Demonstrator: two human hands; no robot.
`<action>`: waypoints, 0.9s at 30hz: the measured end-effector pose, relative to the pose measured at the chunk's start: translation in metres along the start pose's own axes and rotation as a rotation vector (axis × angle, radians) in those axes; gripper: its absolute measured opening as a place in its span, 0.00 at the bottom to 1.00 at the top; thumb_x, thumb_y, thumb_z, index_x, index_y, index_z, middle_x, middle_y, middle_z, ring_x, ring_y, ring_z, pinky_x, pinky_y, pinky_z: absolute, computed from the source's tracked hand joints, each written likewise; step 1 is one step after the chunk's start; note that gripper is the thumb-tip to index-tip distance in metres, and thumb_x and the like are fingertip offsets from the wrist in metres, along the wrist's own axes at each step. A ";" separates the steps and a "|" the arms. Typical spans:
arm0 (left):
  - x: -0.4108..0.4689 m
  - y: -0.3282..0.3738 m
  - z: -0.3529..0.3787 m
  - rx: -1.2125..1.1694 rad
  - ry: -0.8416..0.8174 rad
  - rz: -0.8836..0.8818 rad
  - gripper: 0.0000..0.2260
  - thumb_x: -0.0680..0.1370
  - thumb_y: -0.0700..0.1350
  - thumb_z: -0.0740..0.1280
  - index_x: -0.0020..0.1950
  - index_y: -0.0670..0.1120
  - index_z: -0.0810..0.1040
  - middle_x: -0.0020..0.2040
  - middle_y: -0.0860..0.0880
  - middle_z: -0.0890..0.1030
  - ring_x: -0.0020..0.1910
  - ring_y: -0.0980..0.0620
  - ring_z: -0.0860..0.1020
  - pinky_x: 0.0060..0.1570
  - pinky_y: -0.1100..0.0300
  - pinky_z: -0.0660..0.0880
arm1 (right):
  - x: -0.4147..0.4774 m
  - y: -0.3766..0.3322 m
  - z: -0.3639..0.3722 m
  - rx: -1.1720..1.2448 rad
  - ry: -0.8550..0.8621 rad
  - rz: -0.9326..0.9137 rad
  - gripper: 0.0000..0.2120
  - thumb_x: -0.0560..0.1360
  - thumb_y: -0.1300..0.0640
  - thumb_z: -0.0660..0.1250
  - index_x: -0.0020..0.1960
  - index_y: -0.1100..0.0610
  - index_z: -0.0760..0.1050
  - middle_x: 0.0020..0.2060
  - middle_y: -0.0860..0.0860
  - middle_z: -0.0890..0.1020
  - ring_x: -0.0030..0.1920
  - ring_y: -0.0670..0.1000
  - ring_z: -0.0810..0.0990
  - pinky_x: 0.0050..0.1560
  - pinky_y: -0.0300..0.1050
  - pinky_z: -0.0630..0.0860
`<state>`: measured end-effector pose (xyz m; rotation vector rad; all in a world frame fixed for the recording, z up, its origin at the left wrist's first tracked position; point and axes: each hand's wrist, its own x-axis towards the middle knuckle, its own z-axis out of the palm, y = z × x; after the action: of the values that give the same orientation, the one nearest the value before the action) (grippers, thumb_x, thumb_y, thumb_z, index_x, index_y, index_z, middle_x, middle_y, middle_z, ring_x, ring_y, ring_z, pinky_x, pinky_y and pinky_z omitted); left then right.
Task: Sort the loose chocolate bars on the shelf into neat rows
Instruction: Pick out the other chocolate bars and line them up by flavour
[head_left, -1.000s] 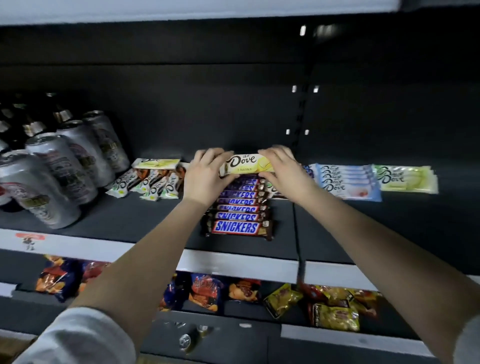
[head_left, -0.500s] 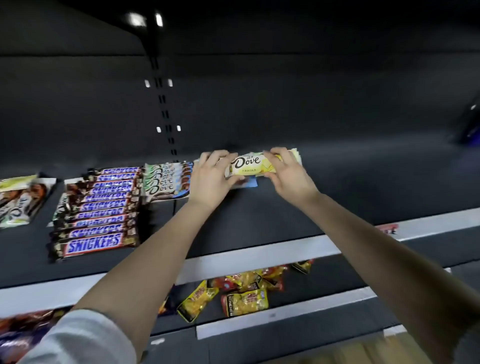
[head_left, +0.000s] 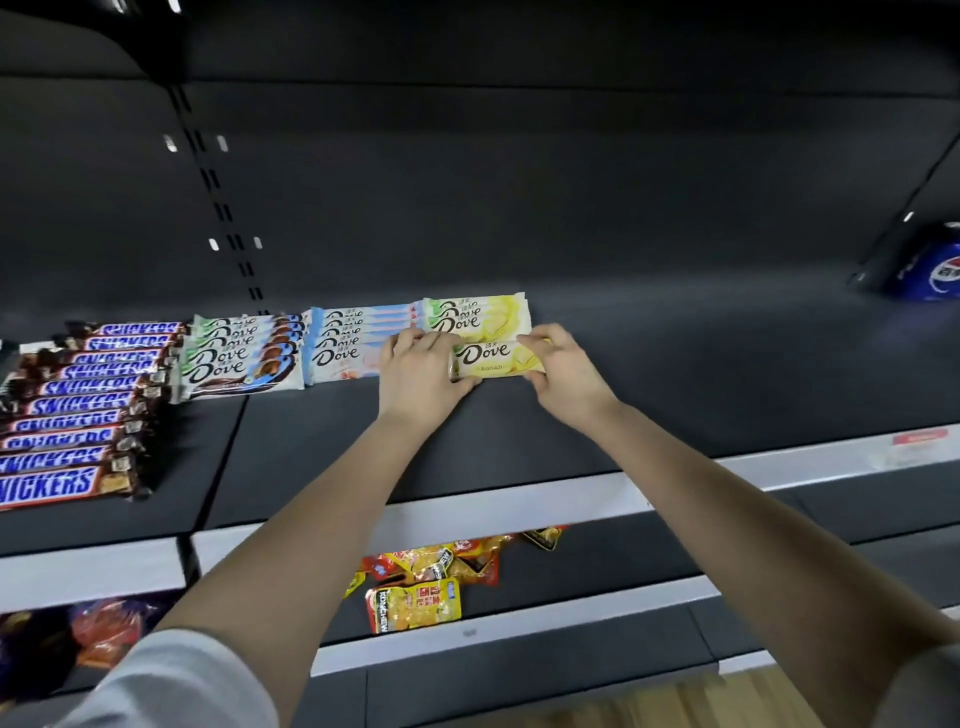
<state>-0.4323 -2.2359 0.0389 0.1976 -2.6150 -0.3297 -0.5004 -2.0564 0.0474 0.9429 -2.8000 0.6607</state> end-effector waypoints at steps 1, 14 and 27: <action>0.000 -0.001 0.001 0.005 -0.007 -0.008 0.21 0.71 0.57 0.68 0.62 0.52 0.75 0.59 0.53 0.78 0.63 0.48 0.68 0.64 0.55 0.56 | 0.003 0.000 0.003 0.007 -0.001 0.004 0.22 0.77 0.64 0.61 0.70 0.58 0.64 0.66 0.51 0.65 0.67 0.51 0.64 0.66 0.44 0.65; 0.009 -0.013 0.015 0.069 -0.024 -0.225 0.17 0.79 0.50 0.59 0.67 0.50 0.71 0.71 0.46 0.65 0.69 0.40 0.60 0.70 0.49 0.52 | 0.038 -0.003 0.024 0.140 0.047 -0.014 0.19 0.76 0.65 0.59 0.66 0.58 0.71 0.66 0.49 0.68 0.59 0.53 0.74 0.61 0.42 0.70; 0.009 -0.013 0.015 0.061 0.027 -0.305 0.24 0.78 0.50 0.61 0.71 0.44 0.62 0.70 0.45 0.67 0.70 0.42 0.61 0.71 0.51 0.55 | 0.042 0.003 0.034 0.080 0.167 -0.070 0.11 0.77 0.59 0.63 0.56 0.51 0.80 0.64 0.48 0.75 0.71 0.50 0.63 0.64 0.47 0.68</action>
<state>-0.4465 -2.2469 0.0263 0.6202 -2.5681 -0.3470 -0.5348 -2.0921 0.0257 0.9471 -2.6007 0.8070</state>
